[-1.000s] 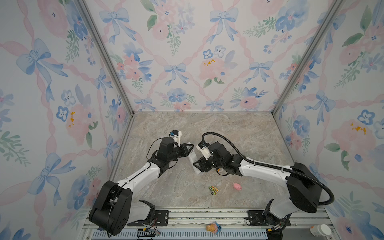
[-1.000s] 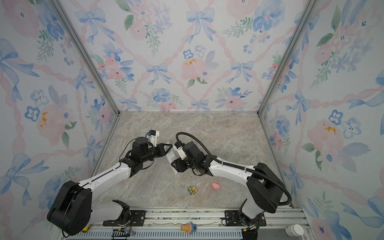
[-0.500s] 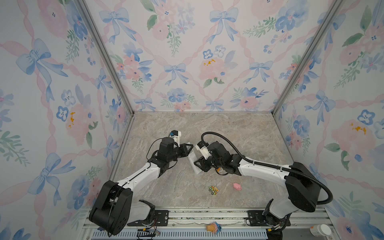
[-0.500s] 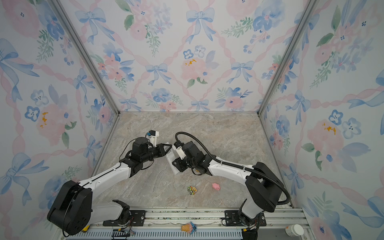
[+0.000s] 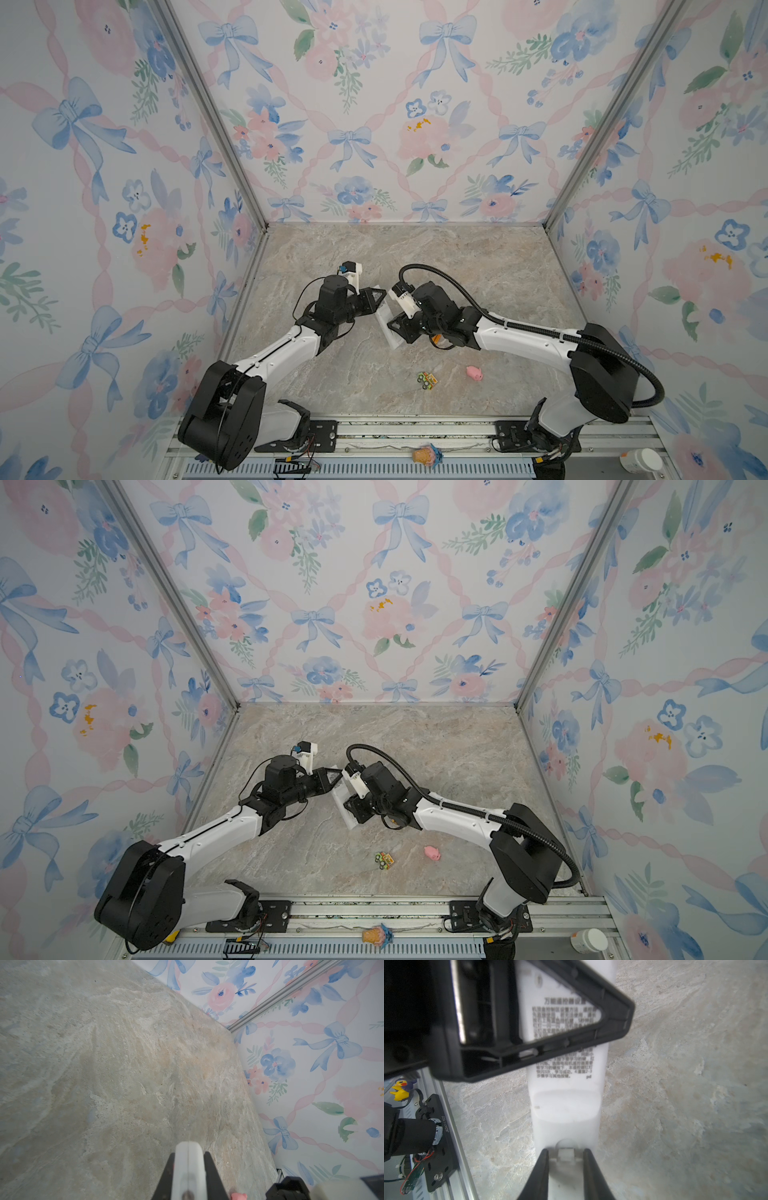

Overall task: Load the batteries into the remote control
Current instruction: 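Pinch the battery cover tab between the right gripper fingers, then pull the battery cover off the remote with the right gripper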

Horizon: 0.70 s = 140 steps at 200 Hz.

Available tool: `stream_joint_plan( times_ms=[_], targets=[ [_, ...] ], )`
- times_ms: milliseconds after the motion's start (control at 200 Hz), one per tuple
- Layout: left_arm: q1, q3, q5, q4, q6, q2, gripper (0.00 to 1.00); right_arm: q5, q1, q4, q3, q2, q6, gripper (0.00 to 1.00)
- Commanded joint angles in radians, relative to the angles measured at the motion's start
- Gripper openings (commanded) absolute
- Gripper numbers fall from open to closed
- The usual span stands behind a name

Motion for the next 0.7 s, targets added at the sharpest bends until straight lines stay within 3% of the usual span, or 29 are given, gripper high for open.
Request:
stream_joint_plan(
  times_ms=[0, 695],
  targets=[
    [-0.002, -0.013, 0.000, 0.037, -0.002, -0.003, 0.00, 0.001, 0.021, -0.015, 0.042, 0.001, -0.024, 0.21],
    [0.021, -0.029, 0.005, 0.036, 0.001, -0.004, 0.00, 0.015, 0.035, -0.019, 0.049, -0.002, -0.043, 0.20]
  ],
)
